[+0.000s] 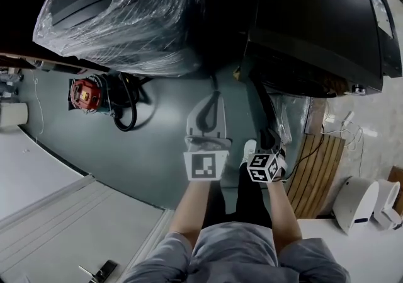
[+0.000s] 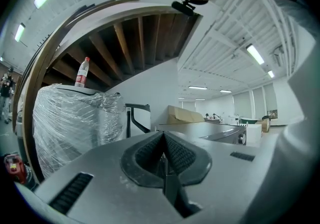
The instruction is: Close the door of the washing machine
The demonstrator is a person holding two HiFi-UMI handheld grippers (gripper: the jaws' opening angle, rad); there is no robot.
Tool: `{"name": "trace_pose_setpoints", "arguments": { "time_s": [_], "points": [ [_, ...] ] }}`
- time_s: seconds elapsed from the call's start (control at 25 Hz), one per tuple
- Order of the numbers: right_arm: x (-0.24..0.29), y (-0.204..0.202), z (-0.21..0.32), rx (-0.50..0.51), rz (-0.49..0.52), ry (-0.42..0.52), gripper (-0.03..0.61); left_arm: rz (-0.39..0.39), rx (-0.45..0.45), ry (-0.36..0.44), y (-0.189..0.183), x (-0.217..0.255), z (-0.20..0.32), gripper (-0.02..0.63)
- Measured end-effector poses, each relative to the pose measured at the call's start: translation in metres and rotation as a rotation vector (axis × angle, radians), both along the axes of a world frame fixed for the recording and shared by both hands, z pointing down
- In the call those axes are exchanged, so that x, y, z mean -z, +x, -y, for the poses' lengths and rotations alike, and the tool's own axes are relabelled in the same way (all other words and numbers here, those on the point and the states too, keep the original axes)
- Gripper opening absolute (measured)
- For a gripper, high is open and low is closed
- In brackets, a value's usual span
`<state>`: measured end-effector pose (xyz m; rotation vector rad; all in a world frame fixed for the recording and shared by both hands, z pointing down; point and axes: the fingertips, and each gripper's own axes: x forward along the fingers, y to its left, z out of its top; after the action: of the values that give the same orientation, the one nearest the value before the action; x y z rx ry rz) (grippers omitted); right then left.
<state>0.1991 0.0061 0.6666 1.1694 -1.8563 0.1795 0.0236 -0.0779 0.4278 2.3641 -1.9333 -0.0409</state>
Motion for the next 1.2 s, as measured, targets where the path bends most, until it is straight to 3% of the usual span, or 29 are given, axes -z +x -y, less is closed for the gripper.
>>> {"name": "trace_pose_setpoints", "arguments": {
  "time_s": [0.44, 1.04, 1.2],
  "points": [
    [0.011, 0.09, 0.019, -0.232, -0.012, 0.138, 0.037, 0.02, -0.077, -0.01, 0.05, -0.009, 0.019, -0.002],
    [0.017, 0.14, 0.058, -0.272, -0.049, 0.229, 0.005, 0.001, -0.106, -0.036, 0.091, -0.021, 0.043, -0.002],
    [-0.004, 0.163, 0.044, -0.33, -0.044, 0.167, 0.0, 0.011, -0.124, -0.028, 0.103, -0.023, 0.049, -0.002]
  ]
}}
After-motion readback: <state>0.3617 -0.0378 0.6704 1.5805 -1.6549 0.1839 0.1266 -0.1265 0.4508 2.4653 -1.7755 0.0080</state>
